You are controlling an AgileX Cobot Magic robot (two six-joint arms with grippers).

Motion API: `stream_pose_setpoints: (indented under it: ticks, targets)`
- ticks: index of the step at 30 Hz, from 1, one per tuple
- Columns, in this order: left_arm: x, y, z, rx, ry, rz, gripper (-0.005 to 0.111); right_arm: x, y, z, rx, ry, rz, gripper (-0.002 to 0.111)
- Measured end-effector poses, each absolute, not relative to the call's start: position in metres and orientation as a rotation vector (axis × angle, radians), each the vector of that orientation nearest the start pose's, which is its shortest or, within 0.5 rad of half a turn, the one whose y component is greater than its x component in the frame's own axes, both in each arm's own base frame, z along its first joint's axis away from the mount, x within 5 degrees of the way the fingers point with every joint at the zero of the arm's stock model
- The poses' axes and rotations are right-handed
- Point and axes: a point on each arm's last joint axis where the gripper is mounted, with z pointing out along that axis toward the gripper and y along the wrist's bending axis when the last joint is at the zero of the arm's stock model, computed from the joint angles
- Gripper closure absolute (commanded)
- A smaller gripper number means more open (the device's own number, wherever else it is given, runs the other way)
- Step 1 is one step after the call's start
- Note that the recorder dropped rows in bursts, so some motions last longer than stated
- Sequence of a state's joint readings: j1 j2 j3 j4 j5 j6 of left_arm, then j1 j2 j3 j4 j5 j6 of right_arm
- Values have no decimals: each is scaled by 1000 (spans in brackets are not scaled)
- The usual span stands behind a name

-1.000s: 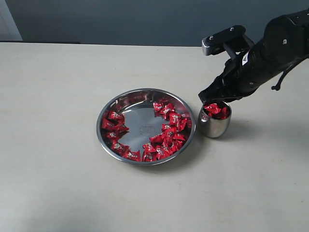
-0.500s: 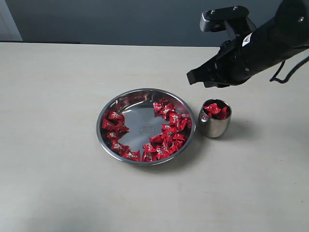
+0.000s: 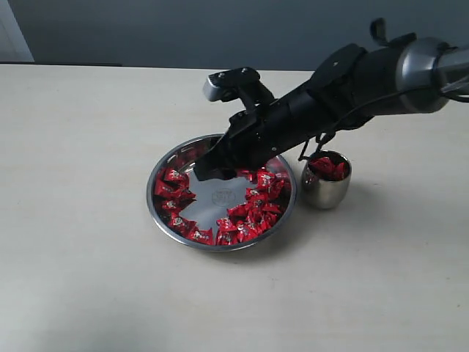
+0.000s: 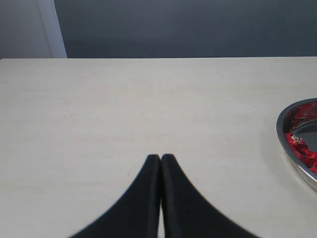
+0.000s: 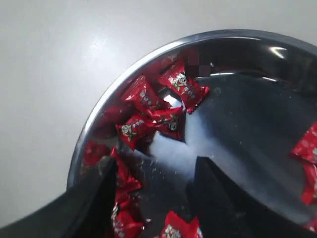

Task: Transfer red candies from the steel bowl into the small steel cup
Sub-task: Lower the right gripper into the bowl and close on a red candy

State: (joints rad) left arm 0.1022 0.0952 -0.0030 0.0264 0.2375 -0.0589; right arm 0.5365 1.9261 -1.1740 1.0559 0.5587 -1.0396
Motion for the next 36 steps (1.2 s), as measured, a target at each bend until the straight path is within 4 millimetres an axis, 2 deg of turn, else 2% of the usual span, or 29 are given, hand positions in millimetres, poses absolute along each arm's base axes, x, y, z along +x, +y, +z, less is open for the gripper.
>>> stream_pose_setpoints:
  ticks: [4,11,17,20,30,36]
  targets:
    - [61,7,187,-127,1809,55,106,320,245,155,-974,2418,801,60]
    - [61,7,187,-127,1809,55,106,322,231,143,-1054,2531,560,60]
    - [61,7,187,-127,1809,55,106,345,225,148,-844,2416,347,60]
    - [61,7,187,-127,1809,55,106,350,225,150,-795,2378,325,60]
    - [61,7,187,-127,1809,55,106,351,223,150,-835,2361,283,60]
    - [61,7,187,-127,1809,55,106,348,221,148,-837,2405,267,60]
